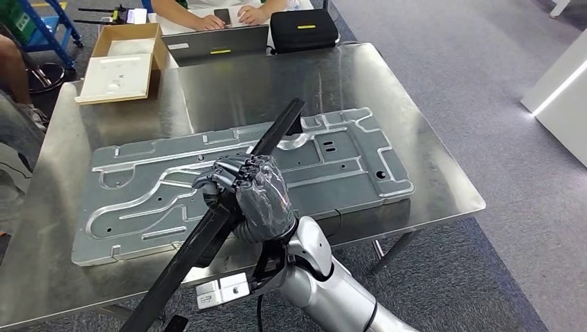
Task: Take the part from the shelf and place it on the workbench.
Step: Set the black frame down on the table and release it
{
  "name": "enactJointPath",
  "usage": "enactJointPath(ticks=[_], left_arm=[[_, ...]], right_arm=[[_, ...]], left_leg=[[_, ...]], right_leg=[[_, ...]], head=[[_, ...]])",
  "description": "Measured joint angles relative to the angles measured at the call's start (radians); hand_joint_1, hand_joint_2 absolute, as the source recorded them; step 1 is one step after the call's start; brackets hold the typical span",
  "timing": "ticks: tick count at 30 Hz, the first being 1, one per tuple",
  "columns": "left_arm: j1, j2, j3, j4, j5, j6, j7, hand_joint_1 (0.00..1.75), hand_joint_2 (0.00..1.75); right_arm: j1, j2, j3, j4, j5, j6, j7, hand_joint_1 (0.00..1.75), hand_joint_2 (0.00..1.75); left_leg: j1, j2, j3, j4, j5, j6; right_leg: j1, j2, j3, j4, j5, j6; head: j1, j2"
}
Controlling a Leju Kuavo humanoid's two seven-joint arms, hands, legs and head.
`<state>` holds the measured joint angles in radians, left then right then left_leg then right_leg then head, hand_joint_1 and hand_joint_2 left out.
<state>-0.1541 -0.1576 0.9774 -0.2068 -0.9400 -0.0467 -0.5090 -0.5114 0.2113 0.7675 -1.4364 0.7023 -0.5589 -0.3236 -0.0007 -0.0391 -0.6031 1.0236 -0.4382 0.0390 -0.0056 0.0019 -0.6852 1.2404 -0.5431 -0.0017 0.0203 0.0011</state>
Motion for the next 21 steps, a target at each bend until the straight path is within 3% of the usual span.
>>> enactJointPath(ticks=[2,4,5,8,11,12,13,14,17,19,21], left_arm=[[0.000,-0.005,0.000,0.000,0.000,0.000,-0.001,0.00,1.75],[-0.001,-0.010,0.000,0.000,0.000,0.000,-0.003,0.00,1.75],[-0.001,-0.010,0.000,0.000,0.000,0.000,-0.004,0.00,1.75],[0.000,-0.008,0.000,0.000,0.000,0.000,-0.007,0.00,1.75],[-0.004,-0.007,-0.001,0.000,0.000,0.000,-0.008,0.00,1.75],[-0.004,-0.006,-0.001,0.000,-0.001,-0.001,-0.008,0.00,1.75],[-0.004,-0.006,-0.001,0.000,-0.002,-0.002,-0.008,0.00,1.75],[-0.004,-0.006,-0.001,0.000,-0.004,-0.003,-0.007,0.00,1.75],[-0.010,-0.006,-0.007,0.000,-0.015,-0.010,-0.001,0.00,1.75],[-0.018,-0.007,-0.017,0.000,-0.023,-0.016,0.006,0.00,1.75],[-0.023,-0.008,-0.025,0.000,-0.027,-0.020,0.012,0.00,1.75]], right_arm=[[-0.001,0.000,0.000,0.000,0.000,0.000,0.000,1.75,1.75],[-0.002,0.000,0.000,0.000,0.000,0.000,0.000,1.75,1.75],[-0.002,0.000,0.000,0.000,0.000,0.000,0.000,1.75,1.75],[-0.003,0.003,0.000,0.000,-0.002,0.000,0.000,1.75,1.75],[-0.006,0.005,-0.001,0.002,-0.001,-0.001,0.008,1.75,1.75],[-0.007,0.004,-0.003,0.005,0.009,-0.001,0.019,1.75,1.75],[-0.011,0.003,-0.007,0.010,0.026,-0.002,0.035,1.75,1.75],[-0.020,0.001,-0.013,0.016,0.049,-0.001,0.054,1.75,1.75],[-0.093,-0.010,-0.047,0.061,0.135,0.021,0.131,1.75,1.75],[-0.178,-0.022,-0.088,0.121,0.188,0.055,0.177,1.75,1.75],[-0.248,-0.035,-0.133,0.178,0.211,0.075,0.193,1.75,1.75]], left_leg=[[-0.003,-0.014,0.000,0.000,0.000,-0.001],[0.003,-0.022,-0.005,0.001,0.002,-0.008],[0.005,-0.026,-0.007,0.000,0.003,-0.013],[0.005,-0.019,-0.009,0.008,-0.009,-0.030],[0.013,0.020,-0.077,0.156,-0.087,-0.048],[0.018,0.027,-0.106,0.212,-0.106,-0.055],[0.023,0.030,-0.120,0.239,-0.107,-0.061],[0.028,0.033,-0.117,0.231,-0.091,-0.067],[0.035,0.037,-0.036,0.065,-0.009,-0.078],[0.032,0.034,-0.014,0.014,0.001,-0.066],[0.029,0.029,-0.018,0.016,0.001,-0.047]], right_leg=[[0.009,0.027,0.055,-0.131,0.065,-0.028],[0.018,0.047,0.080,-0.197,0.085,-0.045],[0.020,0.046,0.082,-0.204,0.086,-0.047],[0.010,0.034,0.102,-0.238,0.097,-0.042],[0.002,0.015,0.116,-0.254,0.102,-0.039],[0.001,0.009,0.115,-0.251,0.100,-0.038],[0.000,0.005,0.113,-0.248,0.098,-0.036],[-0.002,0.003,0.111,-0.243,0.095,-0.033],[-0.009,-0.002,0.103,-0.217,0.081,-0.015],[-0.007,-0.002,0.094,-0.205,0.077,-0.002],[-0.005,-0.003,0.091,-0.204,0.079,0.008]], head=[[0.000,0.000],[0.000,0.000],[0.001,0.000],[0.000,0.000],[-0.002,0.000],[-0.002,0.000],[-0.002,0.000],[-0.002,0.000],[-0.002,0.000],[-0.002,0.000],[-0.002,0.000]])
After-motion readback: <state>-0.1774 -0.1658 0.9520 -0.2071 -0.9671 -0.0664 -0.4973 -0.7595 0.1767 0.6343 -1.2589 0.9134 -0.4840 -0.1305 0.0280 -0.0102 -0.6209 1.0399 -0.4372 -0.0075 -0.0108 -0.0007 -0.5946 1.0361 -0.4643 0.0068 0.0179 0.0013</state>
